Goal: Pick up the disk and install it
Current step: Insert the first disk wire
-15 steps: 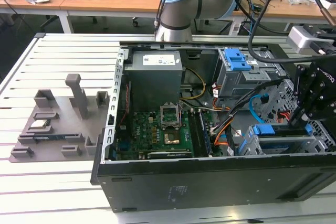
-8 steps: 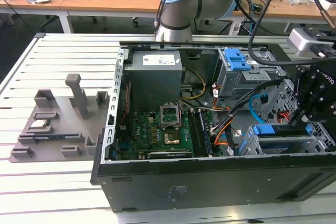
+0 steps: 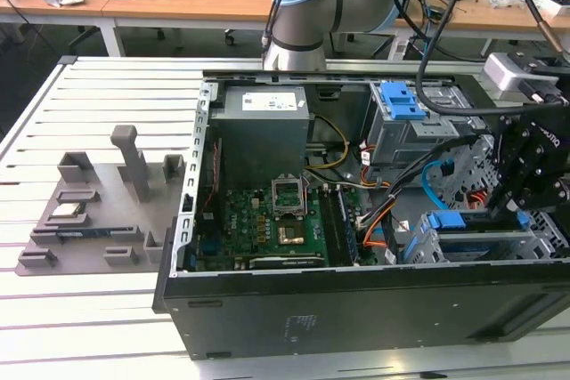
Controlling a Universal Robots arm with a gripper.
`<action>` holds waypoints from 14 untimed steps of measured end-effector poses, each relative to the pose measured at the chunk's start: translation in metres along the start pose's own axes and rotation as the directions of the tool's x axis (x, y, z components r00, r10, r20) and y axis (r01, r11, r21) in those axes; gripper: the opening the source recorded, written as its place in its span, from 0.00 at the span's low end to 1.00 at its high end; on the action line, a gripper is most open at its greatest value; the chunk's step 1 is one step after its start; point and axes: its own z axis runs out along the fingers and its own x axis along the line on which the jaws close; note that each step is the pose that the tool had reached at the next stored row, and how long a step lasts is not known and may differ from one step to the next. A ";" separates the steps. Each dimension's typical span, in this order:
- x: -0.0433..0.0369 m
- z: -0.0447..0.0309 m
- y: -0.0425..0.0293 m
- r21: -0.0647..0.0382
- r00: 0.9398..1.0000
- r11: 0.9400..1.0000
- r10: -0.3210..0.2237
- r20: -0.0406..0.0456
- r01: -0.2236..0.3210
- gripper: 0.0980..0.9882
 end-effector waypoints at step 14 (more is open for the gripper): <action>0.0007 -0.0564 0.0023 0.000 1.000 1.000 0.000 -0.002 0.000 0.01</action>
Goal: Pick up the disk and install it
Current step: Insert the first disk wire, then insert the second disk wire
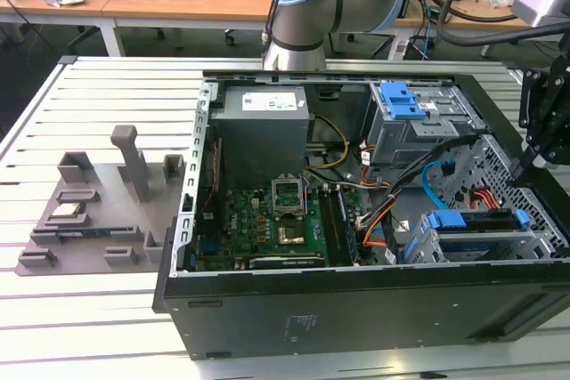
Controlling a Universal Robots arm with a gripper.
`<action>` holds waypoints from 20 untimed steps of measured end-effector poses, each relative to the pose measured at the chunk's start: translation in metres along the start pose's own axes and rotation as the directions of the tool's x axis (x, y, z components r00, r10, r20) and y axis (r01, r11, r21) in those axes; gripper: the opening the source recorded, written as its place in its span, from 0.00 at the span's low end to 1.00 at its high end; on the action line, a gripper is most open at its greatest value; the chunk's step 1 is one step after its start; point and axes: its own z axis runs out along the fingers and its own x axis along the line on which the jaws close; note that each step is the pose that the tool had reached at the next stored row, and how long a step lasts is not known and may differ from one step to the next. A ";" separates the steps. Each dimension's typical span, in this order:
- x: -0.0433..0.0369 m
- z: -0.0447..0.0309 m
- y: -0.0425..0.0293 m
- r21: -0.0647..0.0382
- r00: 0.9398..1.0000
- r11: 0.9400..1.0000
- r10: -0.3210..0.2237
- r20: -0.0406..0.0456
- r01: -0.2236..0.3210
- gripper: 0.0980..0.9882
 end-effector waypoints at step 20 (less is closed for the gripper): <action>-0.0155 0.0052 0.0200 0.002 1.000 1.000 -0.021 0.000 0.021 0.30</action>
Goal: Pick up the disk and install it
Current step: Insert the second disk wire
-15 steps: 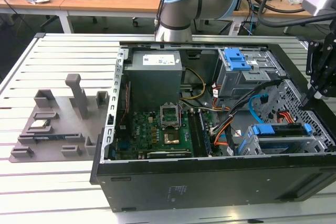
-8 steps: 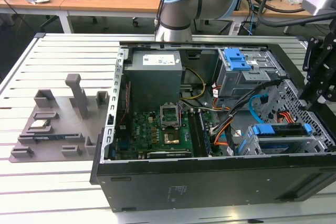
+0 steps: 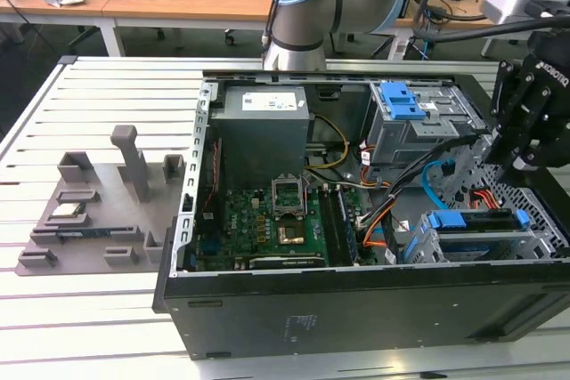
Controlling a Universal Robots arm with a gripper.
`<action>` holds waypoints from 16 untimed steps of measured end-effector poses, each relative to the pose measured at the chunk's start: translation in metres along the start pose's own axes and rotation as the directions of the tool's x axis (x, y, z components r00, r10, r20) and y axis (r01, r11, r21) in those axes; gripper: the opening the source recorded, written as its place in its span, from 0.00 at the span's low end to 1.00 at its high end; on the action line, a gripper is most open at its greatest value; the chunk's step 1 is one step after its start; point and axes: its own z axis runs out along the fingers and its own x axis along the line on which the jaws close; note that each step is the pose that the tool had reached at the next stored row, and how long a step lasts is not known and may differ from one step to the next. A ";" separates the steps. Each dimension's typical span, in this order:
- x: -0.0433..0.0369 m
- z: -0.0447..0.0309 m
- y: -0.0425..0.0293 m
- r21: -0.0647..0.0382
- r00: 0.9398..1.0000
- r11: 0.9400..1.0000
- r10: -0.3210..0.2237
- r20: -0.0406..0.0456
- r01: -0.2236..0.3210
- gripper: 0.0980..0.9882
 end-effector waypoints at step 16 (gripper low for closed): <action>-0.0139 0.0125 0.0356 0.006 0.998 0.998 -0.065 -0.002 0.065 0.30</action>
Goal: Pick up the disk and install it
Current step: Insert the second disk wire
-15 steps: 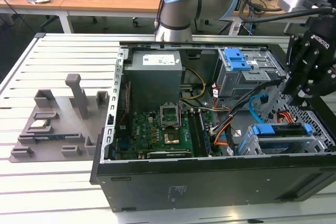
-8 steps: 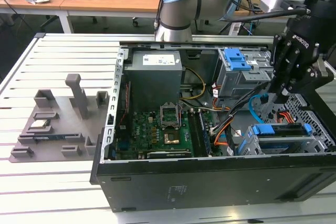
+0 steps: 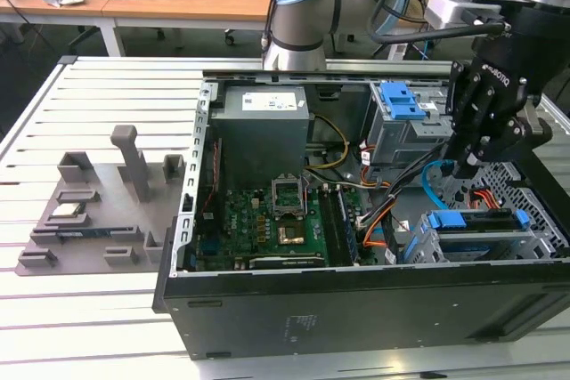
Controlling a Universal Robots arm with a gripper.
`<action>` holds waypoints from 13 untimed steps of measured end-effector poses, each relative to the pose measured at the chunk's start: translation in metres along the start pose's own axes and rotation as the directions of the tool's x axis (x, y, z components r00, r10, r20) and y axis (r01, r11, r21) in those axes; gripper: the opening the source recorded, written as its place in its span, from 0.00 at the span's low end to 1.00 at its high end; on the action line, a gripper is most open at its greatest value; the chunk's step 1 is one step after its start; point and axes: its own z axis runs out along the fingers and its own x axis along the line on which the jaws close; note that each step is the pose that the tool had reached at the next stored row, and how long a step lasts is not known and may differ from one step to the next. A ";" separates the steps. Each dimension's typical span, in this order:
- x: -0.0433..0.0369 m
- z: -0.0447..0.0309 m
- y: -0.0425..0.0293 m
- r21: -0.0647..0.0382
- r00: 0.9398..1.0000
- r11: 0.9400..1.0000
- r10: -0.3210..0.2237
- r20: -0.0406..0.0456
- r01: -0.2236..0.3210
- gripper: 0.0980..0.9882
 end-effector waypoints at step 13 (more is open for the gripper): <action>-0.0021 0.0091 0.0068 0.008 0.996 0.996 -0.088 -0.003 0.088 0.30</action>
